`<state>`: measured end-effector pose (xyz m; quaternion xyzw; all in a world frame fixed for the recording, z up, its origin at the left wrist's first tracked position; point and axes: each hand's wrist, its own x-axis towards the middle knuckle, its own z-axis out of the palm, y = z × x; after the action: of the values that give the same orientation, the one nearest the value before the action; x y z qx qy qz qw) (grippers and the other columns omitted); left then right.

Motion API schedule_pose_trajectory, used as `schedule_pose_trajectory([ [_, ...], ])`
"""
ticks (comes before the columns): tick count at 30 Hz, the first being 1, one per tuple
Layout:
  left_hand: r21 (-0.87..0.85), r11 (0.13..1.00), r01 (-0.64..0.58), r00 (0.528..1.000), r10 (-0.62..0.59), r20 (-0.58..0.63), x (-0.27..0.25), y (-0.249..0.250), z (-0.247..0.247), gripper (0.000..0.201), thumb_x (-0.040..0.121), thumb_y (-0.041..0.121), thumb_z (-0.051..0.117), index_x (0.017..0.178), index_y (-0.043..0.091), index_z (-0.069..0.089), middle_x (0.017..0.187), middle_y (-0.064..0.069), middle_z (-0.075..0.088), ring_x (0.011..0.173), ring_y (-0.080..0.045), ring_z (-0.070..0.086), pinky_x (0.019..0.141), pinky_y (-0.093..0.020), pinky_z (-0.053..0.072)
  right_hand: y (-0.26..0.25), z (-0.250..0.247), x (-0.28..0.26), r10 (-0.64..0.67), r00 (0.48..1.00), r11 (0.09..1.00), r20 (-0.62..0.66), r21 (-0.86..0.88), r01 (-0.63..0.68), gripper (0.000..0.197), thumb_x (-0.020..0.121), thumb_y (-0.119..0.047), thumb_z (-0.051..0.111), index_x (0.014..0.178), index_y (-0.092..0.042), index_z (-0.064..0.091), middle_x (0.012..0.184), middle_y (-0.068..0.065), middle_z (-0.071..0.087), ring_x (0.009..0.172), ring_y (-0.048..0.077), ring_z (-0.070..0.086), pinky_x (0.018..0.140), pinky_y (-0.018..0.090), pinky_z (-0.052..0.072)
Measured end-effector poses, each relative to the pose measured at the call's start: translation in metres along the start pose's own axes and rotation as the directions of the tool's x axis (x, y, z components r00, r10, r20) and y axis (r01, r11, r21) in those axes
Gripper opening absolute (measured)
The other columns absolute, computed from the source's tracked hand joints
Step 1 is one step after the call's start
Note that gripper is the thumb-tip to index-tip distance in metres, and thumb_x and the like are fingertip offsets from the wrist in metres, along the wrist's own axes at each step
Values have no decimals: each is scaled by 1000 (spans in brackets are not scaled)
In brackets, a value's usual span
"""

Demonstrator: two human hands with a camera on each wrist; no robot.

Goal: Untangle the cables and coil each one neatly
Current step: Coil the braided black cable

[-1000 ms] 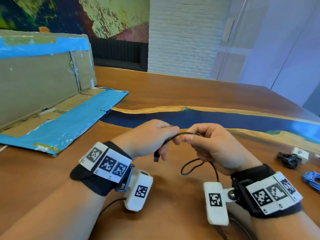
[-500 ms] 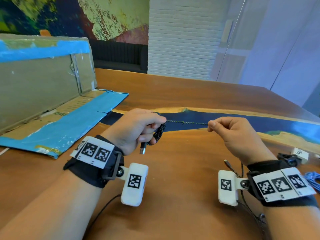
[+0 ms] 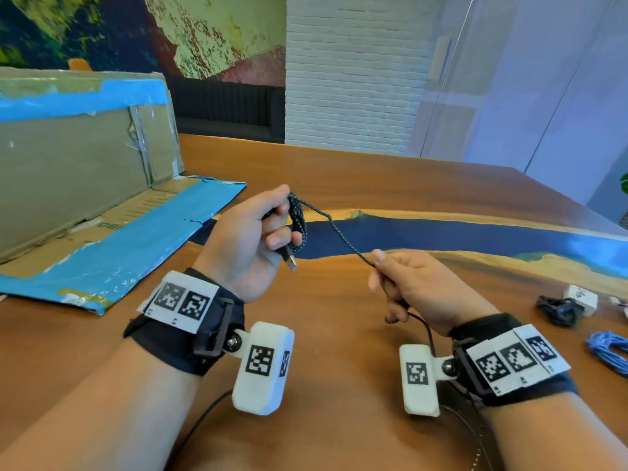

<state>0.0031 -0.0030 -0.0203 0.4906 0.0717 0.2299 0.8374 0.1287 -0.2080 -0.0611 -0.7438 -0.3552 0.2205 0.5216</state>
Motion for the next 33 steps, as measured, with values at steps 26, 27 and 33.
schedule_pose_trajectory([
  [26,-353,933,-73,996,83,13,-2,8,1,13,101,13,55,89,13,60,47,8,33,44,-6,44,69,-19,55,17,-22,8,105,952,988,-286,-83,-134,15,104,-24,58,103,-20,73,90,3,79,38,11,30,39,22,29],
  [27,-320,945,-69,996,83,31,-4,8,3,15,101,15,55,86,14,57,46,9,33,42,-6,43,68,-19,54,18,-25,8,106,949,987,-296,-81,-135,16,103,-25,61,100,-17,74,89,4,79,37,11,29,38,21,28],
  [33,-371,928,-33,999,26,-24,1,5,0,31,107,32,49,86,13,63,45,11,34,42,-5,46,63,-18,54,21,-29,8,109,958,993,-265,-15,-117,18,100,-27,66,93,-14,76,89,6,78,40,12,31,38,21,29],
])
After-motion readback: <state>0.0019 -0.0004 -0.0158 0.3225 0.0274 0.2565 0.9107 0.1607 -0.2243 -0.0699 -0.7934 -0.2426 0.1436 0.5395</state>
